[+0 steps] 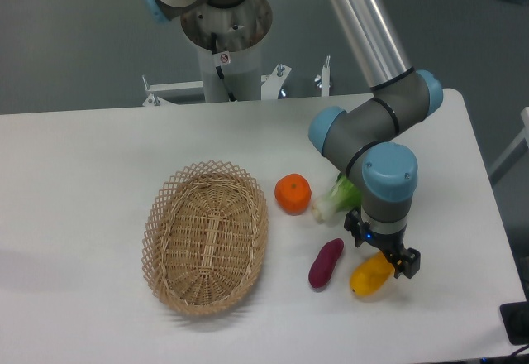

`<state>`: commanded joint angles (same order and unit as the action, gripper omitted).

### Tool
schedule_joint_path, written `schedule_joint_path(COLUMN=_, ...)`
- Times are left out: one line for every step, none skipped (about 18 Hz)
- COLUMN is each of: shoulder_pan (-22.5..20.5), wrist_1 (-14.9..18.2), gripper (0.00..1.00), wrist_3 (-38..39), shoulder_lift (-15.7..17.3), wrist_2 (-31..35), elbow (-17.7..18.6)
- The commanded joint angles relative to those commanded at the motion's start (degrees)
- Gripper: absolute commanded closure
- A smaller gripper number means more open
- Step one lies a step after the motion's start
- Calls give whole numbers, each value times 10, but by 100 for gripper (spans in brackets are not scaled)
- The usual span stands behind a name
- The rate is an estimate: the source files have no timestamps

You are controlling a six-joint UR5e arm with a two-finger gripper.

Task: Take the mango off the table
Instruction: 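Lower the open gripper around the yellow mango, then close the gripper on the yellow mango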

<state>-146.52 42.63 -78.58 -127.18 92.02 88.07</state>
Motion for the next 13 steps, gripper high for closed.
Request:
schedule_joint_path(shoulder_pan=0, wrist_1=-7, gripper=5, wrist_3=0, shoulder_lift=-1, wrist_2=0, elbow=0)
schedule_joint_path(shoulder_pan=0, wrist_1=-11, gripper=15, wrist_3=0, shoulder_lift=0, wrist_2=0, elbow=2)
schedule_joint_path(shoulder_pan=0, wrist_1=-11, gripper=21, wrist_3=-1, shoulder_lift=0, wrist_2=0, elbow=3)
schedule_joint_path(shoulder_pan=0, wrist_1=-11, gripper=29, wrist_3=-1, shoulder_lift=1, wrist_2=0, elbow=3)
schedule_joint_path(shoulder_pan=0, wrist_1=-11, gripper=35, wrist_3=-1, shoulder_lift=1, wrist_2=0, elbow=3)
schedule_joint_path(shoulder_pan=0, wrist_1=-11, gripper=40, wrist_3=-1, shoulder_lift=1, wrist_2=0, elbow=4)
schedule_joint_path(shoulder_pan=0, wrist_1=-11, gripper=42, wrist_3=-1, shoulder_lift=2, wrist_2=0, elbow=3)
schedule_joint_path(shoulder_pan=0, wrist_1=-11, gripper=45, wrist_3=-2, shoulder_lift=2, wrist_2=0, elbow=3)
schedule_joint_path(shoulder_pan=0, wrist_1=-11, gripper=45, wrist_3=-1, shoulder_lift=3, wrist_2=0, elbow=4)
schedule_joint_path(shoulder_pan=0, wrist_1=-11, gripper=48, wrist_3=-1, shoulder_lift=3, wrist_2=0, elbow=3)
schedule_joint_path(shoulder_pan=0, wrist_1=-11, gripper=49, wrist_3=-1, shoulder_lift=3, wrist_2=0, elbow=3)
schedule_joint_path(shoulder_pan=0, wrist_1=-11, gripper=49, wrist_3=-1, shoulder_lift=3, wrist_2=0, elbow=3)
schedule_joint_path(shoulder_pan=-1, wrist_1=-11, gripper=49, wrist_3=-1, shoulder_lift=4, wrist_2=-1, elbow=2)
